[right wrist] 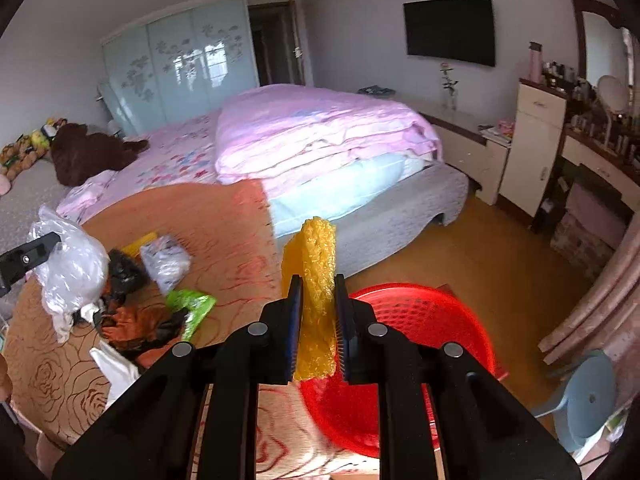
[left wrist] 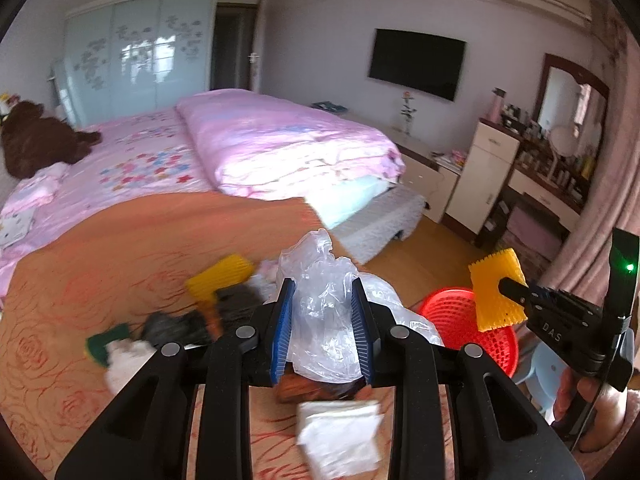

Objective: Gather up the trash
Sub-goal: 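Carry the plastic bag and yellow mesh sleeve over the red wastebasket with both tools, then open both tools to drop the bag and mesh sleeve into the wastebasket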

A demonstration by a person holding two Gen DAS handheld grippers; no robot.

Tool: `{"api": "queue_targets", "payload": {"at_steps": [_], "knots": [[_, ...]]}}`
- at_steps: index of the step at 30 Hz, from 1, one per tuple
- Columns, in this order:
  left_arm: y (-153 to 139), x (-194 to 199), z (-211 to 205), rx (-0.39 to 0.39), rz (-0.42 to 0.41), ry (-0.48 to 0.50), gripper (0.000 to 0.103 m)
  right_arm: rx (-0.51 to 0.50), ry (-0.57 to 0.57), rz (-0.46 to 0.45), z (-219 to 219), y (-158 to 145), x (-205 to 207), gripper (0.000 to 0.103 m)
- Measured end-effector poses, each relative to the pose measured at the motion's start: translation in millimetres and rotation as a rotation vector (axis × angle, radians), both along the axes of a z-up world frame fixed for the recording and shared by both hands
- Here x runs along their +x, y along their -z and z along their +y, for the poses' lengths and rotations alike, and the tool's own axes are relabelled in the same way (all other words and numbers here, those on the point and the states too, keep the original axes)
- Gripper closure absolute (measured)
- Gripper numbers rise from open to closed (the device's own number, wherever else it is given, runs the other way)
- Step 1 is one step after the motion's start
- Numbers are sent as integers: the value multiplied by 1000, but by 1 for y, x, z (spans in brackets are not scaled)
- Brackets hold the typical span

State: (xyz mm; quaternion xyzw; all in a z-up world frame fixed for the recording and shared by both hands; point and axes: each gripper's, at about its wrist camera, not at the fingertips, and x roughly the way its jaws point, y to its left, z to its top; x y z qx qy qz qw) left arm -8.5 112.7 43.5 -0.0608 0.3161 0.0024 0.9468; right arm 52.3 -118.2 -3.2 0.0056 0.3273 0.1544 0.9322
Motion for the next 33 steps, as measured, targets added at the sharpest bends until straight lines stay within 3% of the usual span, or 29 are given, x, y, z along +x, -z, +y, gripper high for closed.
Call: {"api": "queue_targets", "payload": {"at_steps": [9, 21, 33], "knots": [[8, 33, -63, 63, 27, 113, 77, -5, 71, 0, -31, 0, 6, 87], [25, 67, -128, 90, 74, 247, 76, -11, 169, -2, -64, 7, 11, 87], [60, 93, -174, 92, 181, 364, 76, -10, 229, 57, -89, 33, 19, 87]]}}
